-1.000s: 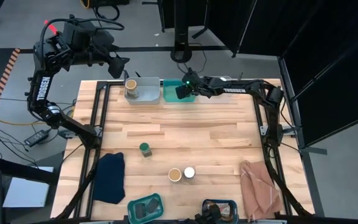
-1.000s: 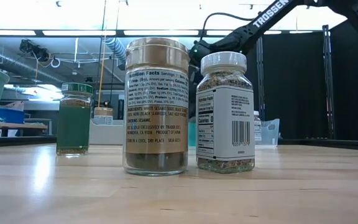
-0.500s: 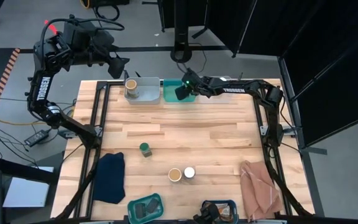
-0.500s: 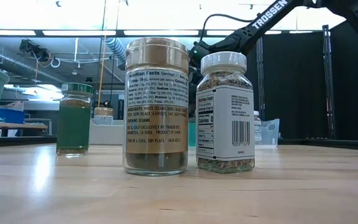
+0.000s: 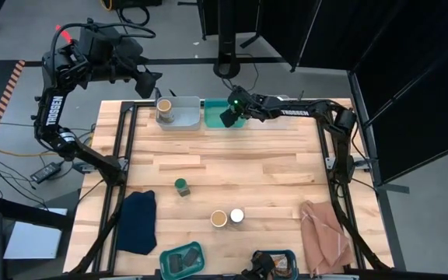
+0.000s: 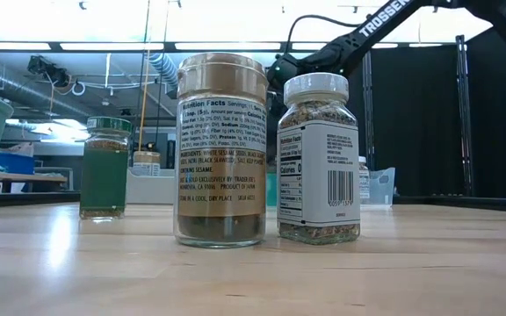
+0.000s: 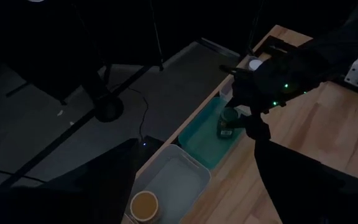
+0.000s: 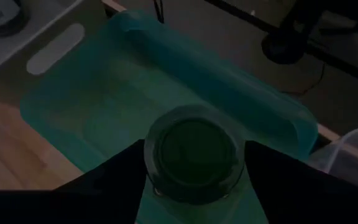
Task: Sort spices by type
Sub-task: Put the right green seasoning bottle into the green bin, then put the gold seasoning bottle into the gray bin
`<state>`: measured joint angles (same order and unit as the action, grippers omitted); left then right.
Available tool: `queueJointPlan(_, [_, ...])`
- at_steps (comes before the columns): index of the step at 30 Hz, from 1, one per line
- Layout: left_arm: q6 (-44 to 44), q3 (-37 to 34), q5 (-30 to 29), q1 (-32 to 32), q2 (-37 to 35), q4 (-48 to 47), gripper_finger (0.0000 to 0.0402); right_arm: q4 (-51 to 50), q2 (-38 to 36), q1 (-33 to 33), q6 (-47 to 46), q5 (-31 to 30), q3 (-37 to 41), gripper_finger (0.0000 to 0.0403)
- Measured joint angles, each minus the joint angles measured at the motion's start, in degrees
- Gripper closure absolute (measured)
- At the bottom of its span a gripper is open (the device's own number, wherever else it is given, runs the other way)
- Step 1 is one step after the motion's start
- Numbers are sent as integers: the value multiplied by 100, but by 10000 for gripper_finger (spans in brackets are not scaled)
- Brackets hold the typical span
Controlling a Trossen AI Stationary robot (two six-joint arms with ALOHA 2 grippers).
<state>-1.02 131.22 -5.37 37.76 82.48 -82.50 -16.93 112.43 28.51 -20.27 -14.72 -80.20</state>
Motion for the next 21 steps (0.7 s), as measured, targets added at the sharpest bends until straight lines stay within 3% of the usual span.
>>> queueJointPlan(10, [0,0,1,0,0,2,76,-29,-655,17,428,295,-131,86])
queueJointPlan(16, [0,0,-1,0,0,-145,76,-496,-1787,-106,1073,1628,-151,97])
queueJointPlan(21, [0,0,0,0,0,-207,76,-1455,-2687,-724,1542,2524,-151,101])
